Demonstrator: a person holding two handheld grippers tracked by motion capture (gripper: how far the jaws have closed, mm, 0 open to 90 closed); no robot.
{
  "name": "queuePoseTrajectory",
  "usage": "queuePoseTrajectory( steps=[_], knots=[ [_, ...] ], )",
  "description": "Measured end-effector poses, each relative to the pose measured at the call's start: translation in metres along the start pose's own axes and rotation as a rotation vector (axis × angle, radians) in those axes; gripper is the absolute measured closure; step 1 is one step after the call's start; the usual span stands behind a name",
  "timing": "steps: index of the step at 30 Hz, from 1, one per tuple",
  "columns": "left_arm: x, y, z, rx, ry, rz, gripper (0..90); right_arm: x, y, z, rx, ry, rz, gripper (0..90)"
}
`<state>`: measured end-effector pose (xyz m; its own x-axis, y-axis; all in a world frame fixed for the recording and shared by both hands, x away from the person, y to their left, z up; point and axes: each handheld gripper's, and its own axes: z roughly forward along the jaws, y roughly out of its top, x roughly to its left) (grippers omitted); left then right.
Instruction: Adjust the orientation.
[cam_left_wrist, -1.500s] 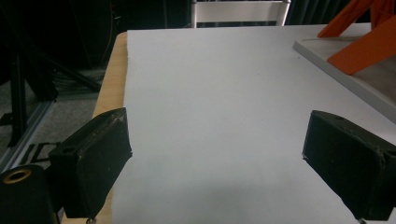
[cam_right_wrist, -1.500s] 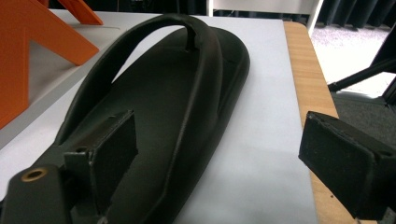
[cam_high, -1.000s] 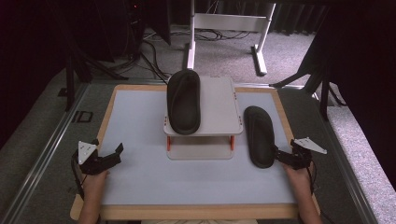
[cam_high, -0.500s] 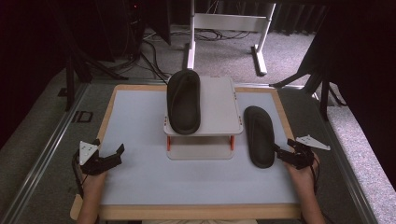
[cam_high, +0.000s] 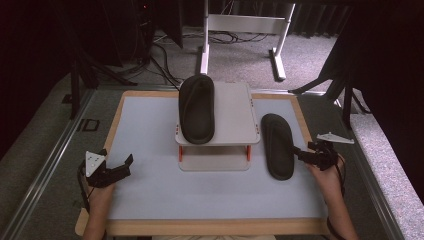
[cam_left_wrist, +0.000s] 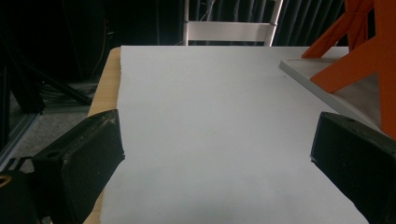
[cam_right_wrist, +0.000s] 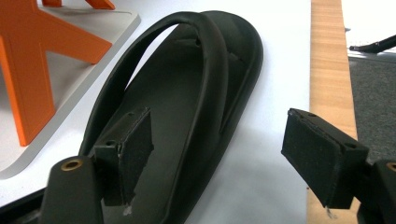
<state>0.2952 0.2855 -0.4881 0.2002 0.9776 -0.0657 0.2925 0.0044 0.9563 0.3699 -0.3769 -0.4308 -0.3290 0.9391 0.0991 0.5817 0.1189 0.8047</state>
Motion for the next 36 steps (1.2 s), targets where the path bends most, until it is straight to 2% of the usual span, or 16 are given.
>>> queuePoseTrajectory(
  steps=[5, 11, 15, 22, 25, 26, 27, 30, 36],
  knots=[
    [0.0, 0.0, 0.0, 0.0, -0.003, 0.0, 2.0, -0.003, 0.012, 0.004, 0.034, 0.009, -0.008, 24.9],
    [0.0, 0.0, 0.0, 0.002, -0.003, 0.002, 2.0, -0.005, 0.026, 0.014, 0.113, 0.006, -0.018, 25.0],
    [0.0, 0.0, 0.0, 0.001, -0.006, 0.0, 2.0, -0.007, 0.032, 0.018, 0.151, 0.014, -0.006, 29.6],
    [0.0, 0.0, 0.0, 0.004, -0.008, 0.0, 2.0, -0.004, 0.044, 0.029, 0.233, -0.007, -0.022, 29.3],
    [0.0, 0.0, 0.0, 0.004, -0.008, 0.001, 2.0, -0.004, 0.045, 0.031, 0.242, -0.011, -0.024, 29.4],
    [0.0, 0.0, 0.0, 0.004, -0.008, 0.005, 2.0, -0.004, 0.05, 0.036, 0.287, -0.007, -0.024, 30.6],
    [0.0, 0.0, 0.0, 0.003, -0.009, 0.005, 2.0, -0.004, 0.052, 0.039, 0.307, -0.011, -0.026, 30.7],
    [0.0, 0.0, 0.0, 0.003, -0.011, 0.002, 2.0, -0.004, 0.055, 0.042, 0.332, -0.007, -0.027, 31.2],
    [0.0, 0.0, 0.0, 0.004, -0.012, 0.001, 2.0, -0.001, 0.066, 0.056, 0.436, -0.003, -0.026, 32.4]
  ],
)
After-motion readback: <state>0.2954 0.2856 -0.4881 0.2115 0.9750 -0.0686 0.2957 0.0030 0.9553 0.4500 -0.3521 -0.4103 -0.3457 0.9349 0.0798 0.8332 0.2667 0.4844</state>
